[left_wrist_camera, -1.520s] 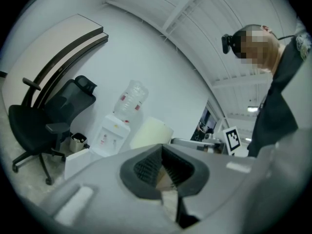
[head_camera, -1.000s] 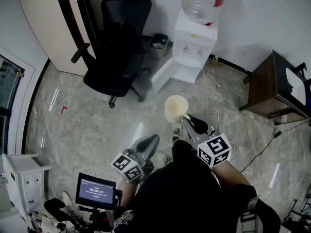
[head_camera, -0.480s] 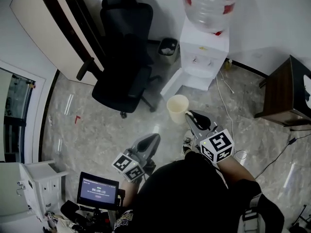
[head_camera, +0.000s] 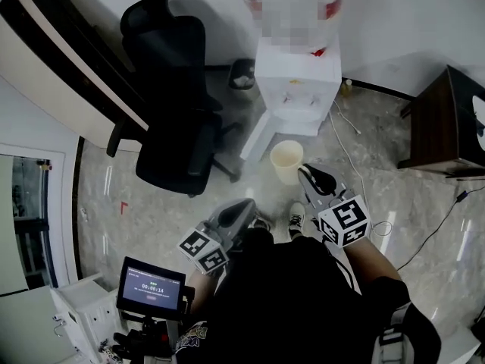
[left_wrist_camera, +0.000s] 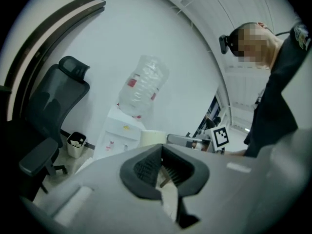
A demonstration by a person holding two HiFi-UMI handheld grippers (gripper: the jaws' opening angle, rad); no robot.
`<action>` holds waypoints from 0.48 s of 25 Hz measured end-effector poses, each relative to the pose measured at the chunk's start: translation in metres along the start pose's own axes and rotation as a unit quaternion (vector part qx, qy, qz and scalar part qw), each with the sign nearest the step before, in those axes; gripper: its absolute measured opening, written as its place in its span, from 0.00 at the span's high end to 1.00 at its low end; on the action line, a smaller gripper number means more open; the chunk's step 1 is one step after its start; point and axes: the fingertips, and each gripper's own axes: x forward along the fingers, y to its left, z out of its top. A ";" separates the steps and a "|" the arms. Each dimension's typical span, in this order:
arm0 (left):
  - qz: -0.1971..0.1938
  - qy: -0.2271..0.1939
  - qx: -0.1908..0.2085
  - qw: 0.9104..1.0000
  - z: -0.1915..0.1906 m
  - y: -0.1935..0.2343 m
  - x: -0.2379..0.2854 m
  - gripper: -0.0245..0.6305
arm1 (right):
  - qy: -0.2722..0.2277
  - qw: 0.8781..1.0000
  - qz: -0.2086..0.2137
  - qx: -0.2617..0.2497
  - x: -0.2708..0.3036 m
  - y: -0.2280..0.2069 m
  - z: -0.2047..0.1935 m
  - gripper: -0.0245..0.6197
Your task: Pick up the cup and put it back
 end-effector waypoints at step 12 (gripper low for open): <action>-0.143 0.063 -0.029 0.987 0.026 0.090 0.065 0.96 | 0.054 0.985 -0.152 0.058 0.059 -0.053 -0.021 0.88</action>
